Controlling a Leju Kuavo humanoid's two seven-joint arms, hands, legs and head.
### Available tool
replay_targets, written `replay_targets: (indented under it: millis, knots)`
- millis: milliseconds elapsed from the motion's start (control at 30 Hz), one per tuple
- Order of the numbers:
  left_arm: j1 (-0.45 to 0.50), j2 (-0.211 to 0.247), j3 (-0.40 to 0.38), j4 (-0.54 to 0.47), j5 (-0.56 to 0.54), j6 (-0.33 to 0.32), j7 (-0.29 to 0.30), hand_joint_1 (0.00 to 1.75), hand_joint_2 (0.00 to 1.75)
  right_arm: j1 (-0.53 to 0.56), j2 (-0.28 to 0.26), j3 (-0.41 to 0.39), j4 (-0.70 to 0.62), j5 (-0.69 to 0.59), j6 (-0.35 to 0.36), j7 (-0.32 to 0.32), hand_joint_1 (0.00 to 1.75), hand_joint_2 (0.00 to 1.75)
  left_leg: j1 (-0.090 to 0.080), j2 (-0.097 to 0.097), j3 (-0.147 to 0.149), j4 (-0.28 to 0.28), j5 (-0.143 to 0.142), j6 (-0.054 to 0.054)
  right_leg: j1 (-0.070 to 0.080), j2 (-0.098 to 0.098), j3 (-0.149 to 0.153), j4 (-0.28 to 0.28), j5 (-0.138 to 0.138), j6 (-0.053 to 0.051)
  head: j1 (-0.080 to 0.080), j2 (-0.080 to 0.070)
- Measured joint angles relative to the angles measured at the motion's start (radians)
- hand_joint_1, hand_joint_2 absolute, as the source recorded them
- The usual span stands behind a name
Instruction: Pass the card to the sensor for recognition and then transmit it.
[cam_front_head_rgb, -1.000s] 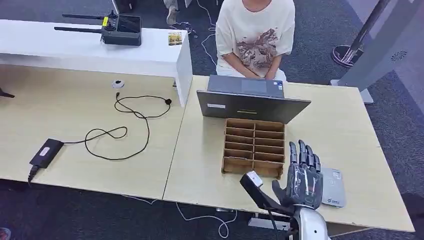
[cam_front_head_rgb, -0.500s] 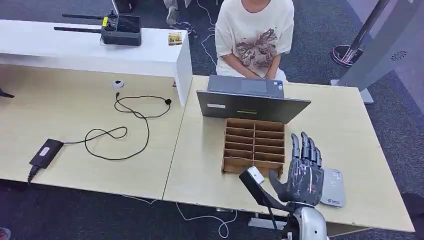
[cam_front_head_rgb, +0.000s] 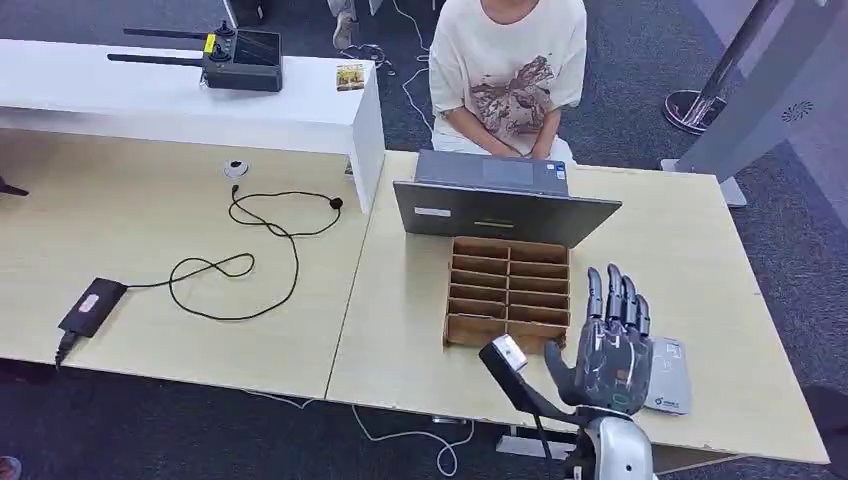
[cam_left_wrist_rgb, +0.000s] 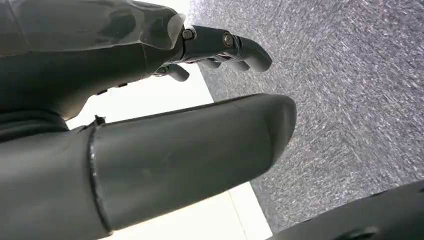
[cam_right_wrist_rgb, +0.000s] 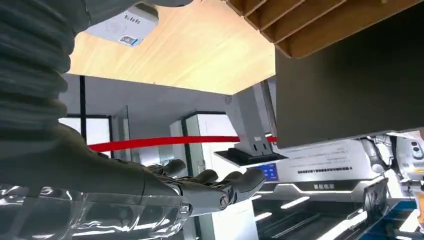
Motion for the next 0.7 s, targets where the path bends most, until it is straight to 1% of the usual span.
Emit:
replay_targets:
  millis: [167, 333, 433, 700]
  knots:
    - [0.000, 0.000, 0.000, 0.000, -0.003, 0.000, 0.000, 0.00, 0.00, 0.001, 0.009, -0.002, 0.015, -0.001, 0.010, -0.012, 0.00, 1.75, 0.000, 0.000, 0.000, 0.000, 0.000, 0.000, 0.000, 0.000, 0.000, 0.000, 0.000, 0.000, 0.000, 0.000]
    - [0.000, 0.003, 0.000, 0.000, -0.007, 0.000, -0.008, 0.00, 0.00, 0.001, 0.014, -0.004, 0.029, -0.037, 0.013, -0.031, 0.00, 1.75, 0.000, 0.000, 0.000, 0.000, 0.000, 0.000, 0.000, 0.000, 0.000, 0.000, 0.000, 0.000, 0.000, 0.000]
    - [0.001, 0.005, -0.001, 0.000, -0.008, 0.000, -0.009, 0.00, 0.00, 0.003, 0.014, -0.006, 0.035, -0.060, 0.012, -0.034, 0.00, 1.75, 0.000, 0.000, 0.000, 0.000, 0.000, 0.000, 0.000, 0.000, 0.000, 0.000, 0.000, 0.000, 0.000, 0.000]
    - [0.001, 0.005, -0.001, 0.000, -0.008, 0.000, -0.009, 0.00, 0.00, 0.003, 0.014, -0.006, 0.036, -0.061, 0.012, -0.035, 0.00, 1.75, 0.000, 0.000, 0.000, 0.000, 0.000, 0.000, 0.000, 0.000, 0.000, 0.000, 0.000, 0.000, 0.000, 0.000]
